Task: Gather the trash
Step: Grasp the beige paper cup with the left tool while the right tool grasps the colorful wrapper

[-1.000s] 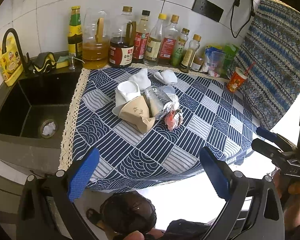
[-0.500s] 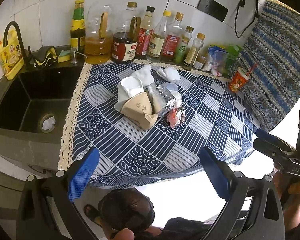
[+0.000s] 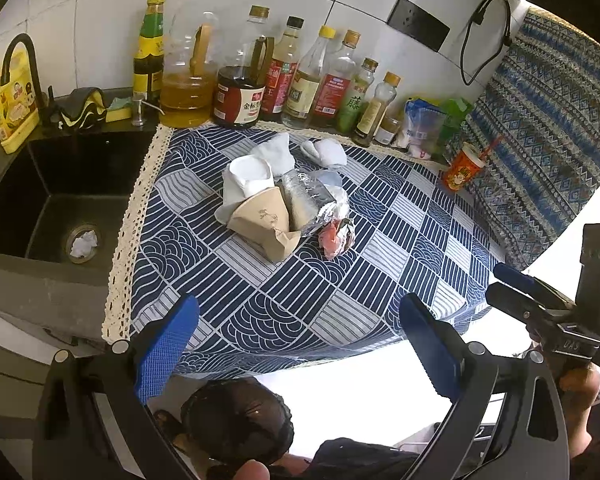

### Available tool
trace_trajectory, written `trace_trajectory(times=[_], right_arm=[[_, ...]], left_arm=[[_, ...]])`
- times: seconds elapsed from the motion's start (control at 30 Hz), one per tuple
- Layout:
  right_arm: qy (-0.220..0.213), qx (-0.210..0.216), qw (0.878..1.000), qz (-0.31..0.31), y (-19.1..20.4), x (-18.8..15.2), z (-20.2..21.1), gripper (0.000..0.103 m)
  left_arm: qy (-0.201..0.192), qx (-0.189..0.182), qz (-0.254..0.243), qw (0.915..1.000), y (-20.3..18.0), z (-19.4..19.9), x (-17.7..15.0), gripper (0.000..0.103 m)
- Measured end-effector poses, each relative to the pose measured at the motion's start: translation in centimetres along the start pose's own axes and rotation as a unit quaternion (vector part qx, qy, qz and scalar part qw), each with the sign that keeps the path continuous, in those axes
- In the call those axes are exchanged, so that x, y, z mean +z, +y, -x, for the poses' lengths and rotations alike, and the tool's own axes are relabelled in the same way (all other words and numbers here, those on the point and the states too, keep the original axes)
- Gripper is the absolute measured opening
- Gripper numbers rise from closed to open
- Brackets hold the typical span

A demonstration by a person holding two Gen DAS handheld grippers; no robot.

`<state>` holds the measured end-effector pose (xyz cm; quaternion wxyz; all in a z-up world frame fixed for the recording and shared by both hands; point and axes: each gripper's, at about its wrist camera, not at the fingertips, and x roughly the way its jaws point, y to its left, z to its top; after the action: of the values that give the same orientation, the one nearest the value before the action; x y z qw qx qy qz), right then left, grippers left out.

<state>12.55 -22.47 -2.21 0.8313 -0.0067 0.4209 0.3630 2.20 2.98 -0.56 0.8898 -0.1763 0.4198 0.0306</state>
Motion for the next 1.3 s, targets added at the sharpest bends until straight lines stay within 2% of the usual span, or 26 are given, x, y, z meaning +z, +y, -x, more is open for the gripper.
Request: trace_trajectory(times=[0.17,0.47,0.6,0.83,1.17,1.3], right_arm=[[0.005,0.0,1.0,-0.003,-0.2,-0.2,-0.4,0.099],[0.03,-0.011,0.999,-0.013,-1.5,-0.6,-2.8,0.099],[0.039,-0.011,0.999,-0.024,-2.3,-0.6,-4.0,0.099],[0.061,-0.007,0.998,-0.021,-2.6,-0.1,-7.0,0.099],[0.119,0.036,0.99,-0.069,-3.9,1.8,-13.2,0.099],[0.13,0.036,0.99,-0.052,-3.4,2.7,-15.0,0.097]], left_arm=[[-0.005,-0.009,0.015,0.9998,0.8,-0.7,-0.2,0.097],[0.012,-0.019,0.104,0.9943,4.6,-4.2,-0.1,0.096],[0.024,-0.013,0.096,0.995,4.7,-5.9,0.4,0.096],[0.05,-0.032,0.143,0.9879,6.0,-9.9,1.1,0.096],[0.069,-0.032,0.183,0.9801,6.5,-14.5,3.9,0.095],[0.078,-0.021,0.189,0.9787,6.8,-16.1,5.0,0.088]])
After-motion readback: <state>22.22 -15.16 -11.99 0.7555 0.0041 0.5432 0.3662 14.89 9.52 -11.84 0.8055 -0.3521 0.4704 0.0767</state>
